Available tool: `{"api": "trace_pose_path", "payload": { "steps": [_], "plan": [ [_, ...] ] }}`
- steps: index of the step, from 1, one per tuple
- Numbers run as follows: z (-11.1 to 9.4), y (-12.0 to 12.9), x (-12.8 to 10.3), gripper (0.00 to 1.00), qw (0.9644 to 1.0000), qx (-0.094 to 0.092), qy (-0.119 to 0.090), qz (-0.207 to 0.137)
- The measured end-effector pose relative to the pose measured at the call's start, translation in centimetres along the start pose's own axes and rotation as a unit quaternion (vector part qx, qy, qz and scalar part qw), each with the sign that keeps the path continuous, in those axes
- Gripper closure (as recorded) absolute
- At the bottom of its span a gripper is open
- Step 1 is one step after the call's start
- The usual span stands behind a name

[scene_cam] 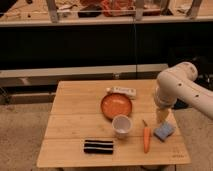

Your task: Push the ceramic bowl across the table

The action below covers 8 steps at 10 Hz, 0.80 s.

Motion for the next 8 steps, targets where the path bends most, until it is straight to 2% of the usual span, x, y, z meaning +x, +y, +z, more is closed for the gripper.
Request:
{"api": "trace_pose_path", "payload": {
  "steps": [2, 5, 8],
  "plan": [
    [0.5, -0.1, 0.1, 0.2, 1.0, 0.003, 0.002, -0.008],
    [1.6, -0.7, -2.0, 0.2, 0.9995, 0.009, 0.003, -0.029],
    [2.6, -1.0, -2.8, 0.2, 0.9988, 0.015, 0.007, -0.046]
  ]
}}
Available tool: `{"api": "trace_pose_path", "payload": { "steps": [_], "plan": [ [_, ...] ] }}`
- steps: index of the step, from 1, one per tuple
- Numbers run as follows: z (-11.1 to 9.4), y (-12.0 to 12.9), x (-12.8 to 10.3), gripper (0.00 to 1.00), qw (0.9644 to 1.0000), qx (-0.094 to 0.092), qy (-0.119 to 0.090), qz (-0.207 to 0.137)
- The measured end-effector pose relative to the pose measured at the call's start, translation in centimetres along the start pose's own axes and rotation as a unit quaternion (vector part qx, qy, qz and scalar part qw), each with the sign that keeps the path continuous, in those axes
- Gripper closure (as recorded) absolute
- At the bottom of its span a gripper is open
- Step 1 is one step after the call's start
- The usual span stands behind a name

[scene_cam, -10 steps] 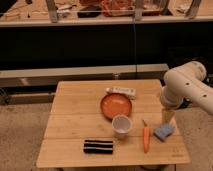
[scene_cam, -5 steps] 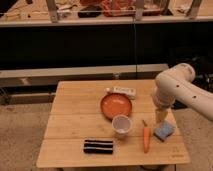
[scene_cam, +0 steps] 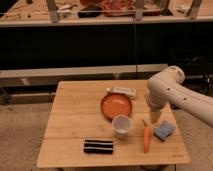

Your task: Push the ceramic bowl across the table

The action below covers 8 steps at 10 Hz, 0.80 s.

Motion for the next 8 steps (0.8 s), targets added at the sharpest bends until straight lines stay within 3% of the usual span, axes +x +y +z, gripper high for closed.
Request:
{"api": "trace_pose_path", "payload": {
  "steps": [8],
  "plan": [
    [2.9, -1.1, -4.2, 0.2, 0.9989, 0.012, 0.004, -0.046]
  ]
}}
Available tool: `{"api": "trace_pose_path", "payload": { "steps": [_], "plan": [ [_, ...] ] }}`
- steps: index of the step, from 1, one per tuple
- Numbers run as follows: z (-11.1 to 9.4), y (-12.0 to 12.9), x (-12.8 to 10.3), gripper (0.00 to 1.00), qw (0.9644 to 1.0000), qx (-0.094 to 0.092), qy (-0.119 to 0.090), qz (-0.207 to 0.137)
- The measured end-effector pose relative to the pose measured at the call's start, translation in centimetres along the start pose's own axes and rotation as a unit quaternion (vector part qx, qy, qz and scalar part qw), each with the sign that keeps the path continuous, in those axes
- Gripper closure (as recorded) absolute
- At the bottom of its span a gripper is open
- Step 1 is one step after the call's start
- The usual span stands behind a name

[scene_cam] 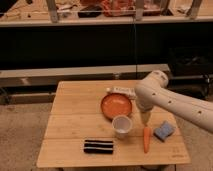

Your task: Push the ceramic bowl across the table

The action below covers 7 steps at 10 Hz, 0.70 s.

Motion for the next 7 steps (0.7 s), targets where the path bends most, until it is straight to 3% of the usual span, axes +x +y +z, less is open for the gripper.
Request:
{"api": "trace_pose_path", "payload": {
  "steps": [7],
  "plan": [
    [2.4, -0.8, -1.4, 0.2, 0.9997, 0.008, 0.0, -0.024]
  ]
}}
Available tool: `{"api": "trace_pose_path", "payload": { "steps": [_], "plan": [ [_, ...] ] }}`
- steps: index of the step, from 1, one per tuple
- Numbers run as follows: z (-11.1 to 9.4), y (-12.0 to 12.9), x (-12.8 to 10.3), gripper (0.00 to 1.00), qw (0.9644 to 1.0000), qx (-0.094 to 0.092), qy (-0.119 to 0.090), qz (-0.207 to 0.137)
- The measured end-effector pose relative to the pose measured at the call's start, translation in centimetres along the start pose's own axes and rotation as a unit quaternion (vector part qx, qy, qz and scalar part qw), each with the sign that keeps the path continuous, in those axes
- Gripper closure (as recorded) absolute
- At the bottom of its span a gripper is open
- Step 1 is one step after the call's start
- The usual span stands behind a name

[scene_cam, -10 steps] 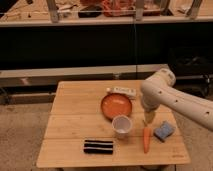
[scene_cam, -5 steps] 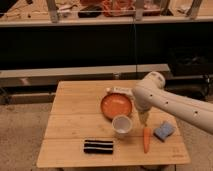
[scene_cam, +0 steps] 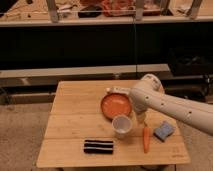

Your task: Push the ceramic bowl across the table

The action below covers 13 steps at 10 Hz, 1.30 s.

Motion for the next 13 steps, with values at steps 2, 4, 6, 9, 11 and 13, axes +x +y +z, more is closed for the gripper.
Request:
{"api": "trace_pose_path", "payload": {
  "steps": [2, 4, 6, 9, 11, 13],
  "plan": [
    [0.5, -0.1, 0.0, 0.2, 1.0, 0.002, 0.0, -0.001],
    [1.1, -0.6, 0.0, 0.2, 1.0, 0.003, 0.0, -0.005],
    [1.6, -0.9, 0.0, 0.28, 1.0, 0.005, 0.0, -0.008],
    [2.3, -1.2, 0.4, 0.29, 0.9999, 0.006, 0.001, -0.01],
    [2.8, -1.5, 0.4, 0.48, 0.9999, 0.007, 0.001, -0.011],
    [3.3, -1.9, 0.4, 0.66, 0.9999, 0.006, 0.001, -0.01]
  ]
}}
